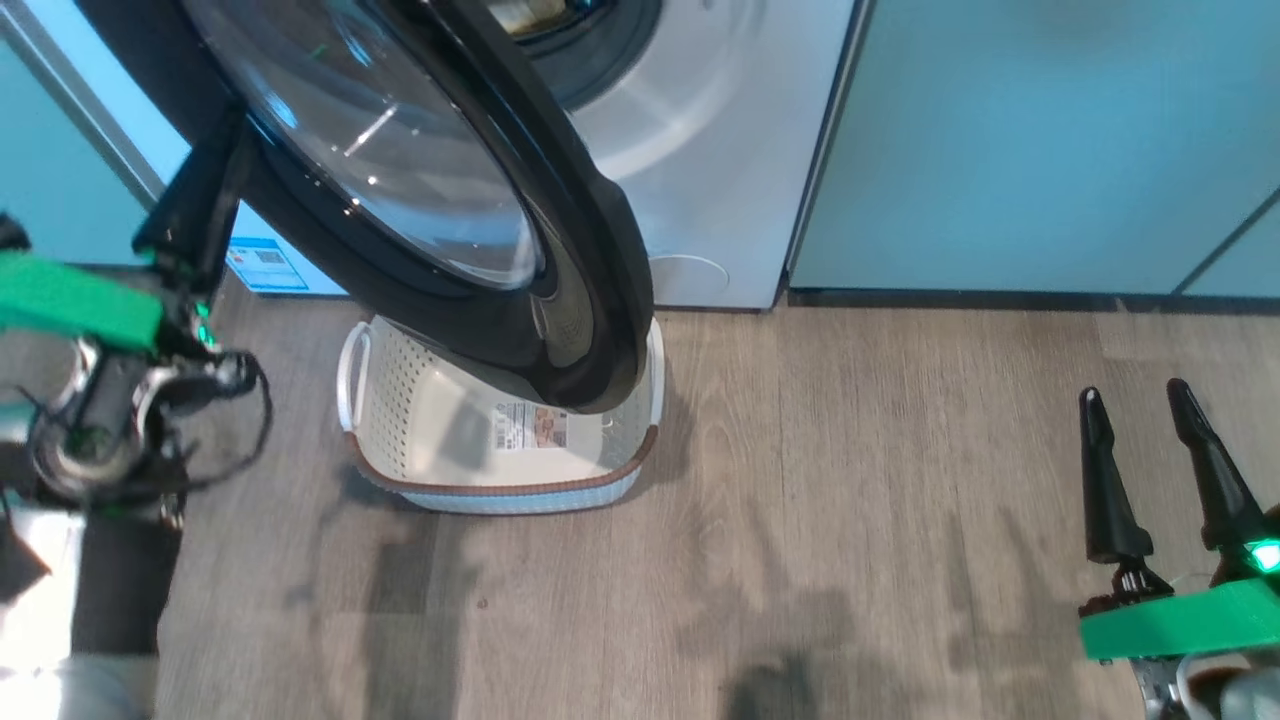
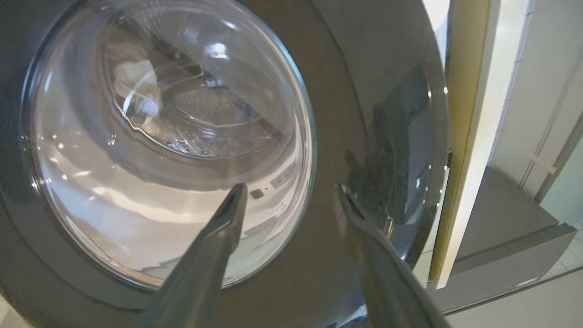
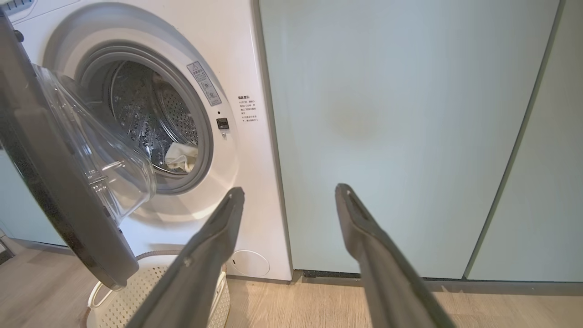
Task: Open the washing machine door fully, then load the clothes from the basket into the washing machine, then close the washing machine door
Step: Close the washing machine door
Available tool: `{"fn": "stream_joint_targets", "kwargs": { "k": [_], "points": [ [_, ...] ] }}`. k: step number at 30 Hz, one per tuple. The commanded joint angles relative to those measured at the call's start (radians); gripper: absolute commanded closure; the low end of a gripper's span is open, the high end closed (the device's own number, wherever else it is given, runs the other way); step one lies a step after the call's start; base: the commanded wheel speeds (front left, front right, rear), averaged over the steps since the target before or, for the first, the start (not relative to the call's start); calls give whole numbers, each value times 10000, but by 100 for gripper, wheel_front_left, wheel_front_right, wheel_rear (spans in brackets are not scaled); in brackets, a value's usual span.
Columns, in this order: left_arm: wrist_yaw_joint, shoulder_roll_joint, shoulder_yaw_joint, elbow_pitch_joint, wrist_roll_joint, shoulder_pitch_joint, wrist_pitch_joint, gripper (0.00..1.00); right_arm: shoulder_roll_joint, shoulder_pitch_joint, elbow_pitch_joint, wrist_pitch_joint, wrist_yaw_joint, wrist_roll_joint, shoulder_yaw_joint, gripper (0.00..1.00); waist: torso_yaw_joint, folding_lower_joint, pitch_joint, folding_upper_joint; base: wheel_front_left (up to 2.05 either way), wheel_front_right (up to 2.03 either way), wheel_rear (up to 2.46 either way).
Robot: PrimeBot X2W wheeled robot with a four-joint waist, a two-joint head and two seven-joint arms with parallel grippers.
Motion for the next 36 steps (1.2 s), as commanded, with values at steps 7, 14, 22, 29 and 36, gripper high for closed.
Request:
{"fn": "stream_joint_targets", "kwargs": {
  "k": [7,14,22,29,36],
  "points": [
    [-89,297,204,-1325,1583,967,-1507,0,-142,167,-293,-95,-29,-132,157,0,210,1,-454,0,0,0,0],
    [472,655,-267,-1802,5266,2541,-3616,0,-142,476,-246,-95,-29,-218,211,0,318,1,-880,0,0,0,0],
    [1986,722,-1082,-2406,9024,3678,-4447,0,-142,631,-225,-95,-29,-295,291,0,379,1,-1032,0,0,0,0],
    [2883,527,-1502,-2584,10941,4489,-4558,0,-142,792,-211,-95,-29,-316,353,0,350,1,-1161,0,0,0,0],
    [3181,329,-1898,-2345,11957,4985,-4580,0,-142,954,-230,-95,-29,-335,318,0,366,1,-1246,0,0,0,0]
  ]
}}
